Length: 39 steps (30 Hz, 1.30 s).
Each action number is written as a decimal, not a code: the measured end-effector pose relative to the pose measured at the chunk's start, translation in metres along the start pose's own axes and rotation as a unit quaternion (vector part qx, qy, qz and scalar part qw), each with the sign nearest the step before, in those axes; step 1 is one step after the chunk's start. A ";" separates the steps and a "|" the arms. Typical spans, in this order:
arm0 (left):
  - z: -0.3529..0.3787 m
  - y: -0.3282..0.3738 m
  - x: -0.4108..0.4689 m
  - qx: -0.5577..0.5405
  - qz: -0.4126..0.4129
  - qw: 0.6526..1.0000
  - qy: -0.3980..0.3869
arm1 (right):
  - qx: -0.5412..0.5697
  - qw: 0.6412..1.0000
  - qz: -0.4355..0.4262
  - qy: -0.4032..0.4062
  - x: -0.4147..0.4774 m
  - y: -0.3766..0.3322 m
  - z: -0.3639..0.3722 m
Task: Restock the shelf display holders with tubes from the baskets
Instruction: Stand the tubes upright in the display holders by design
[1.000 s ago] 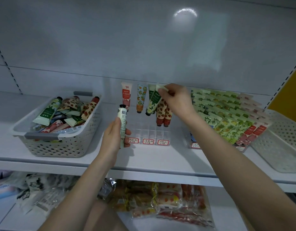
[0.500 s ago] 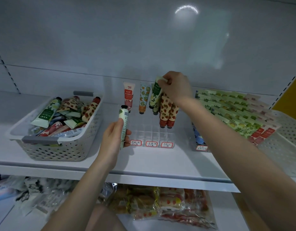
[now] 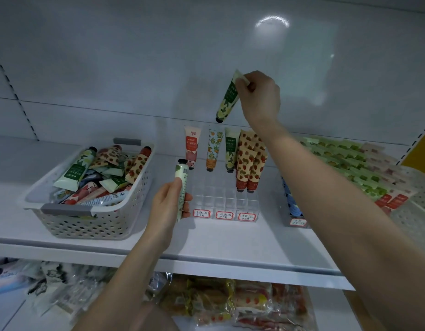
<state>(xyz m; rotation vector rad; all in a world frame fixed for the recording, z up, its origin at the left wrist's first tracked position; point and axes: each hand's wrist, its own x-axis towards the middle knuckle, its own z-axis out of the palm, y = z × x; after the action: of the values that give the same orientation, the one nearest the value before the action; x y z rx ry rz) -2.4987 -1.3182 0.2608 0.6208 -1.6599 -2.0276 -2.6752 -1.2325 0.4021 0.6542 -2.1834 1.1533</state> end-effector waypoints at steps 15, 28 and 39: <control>-0.008 -0.006 0.002 0.013 -0.006 1.000 0.010 | -0.134 0.978 0.048 -0.156 0.006 0.013 0.027; -0.008 -0.007 0.000 0.015 -0.018 0.999 0.023 | -0.176 0.956 0.080 -0.221 -0.002 0.023 0.032; -0.011 -0.009 0.001 0.018 -0.019 0.999 0.017 | -0.154 0.948 0.070 -0.270 0.001 0.026 0.031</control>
<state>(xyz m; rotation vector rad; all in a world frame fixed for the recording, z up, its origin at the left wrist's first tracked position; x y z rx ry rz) -2.4937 -1.3262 0.2496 0.7019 -1.6810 -2.0059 -2.7010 -1.2461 0.3743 0.7498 -2.8357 0.7193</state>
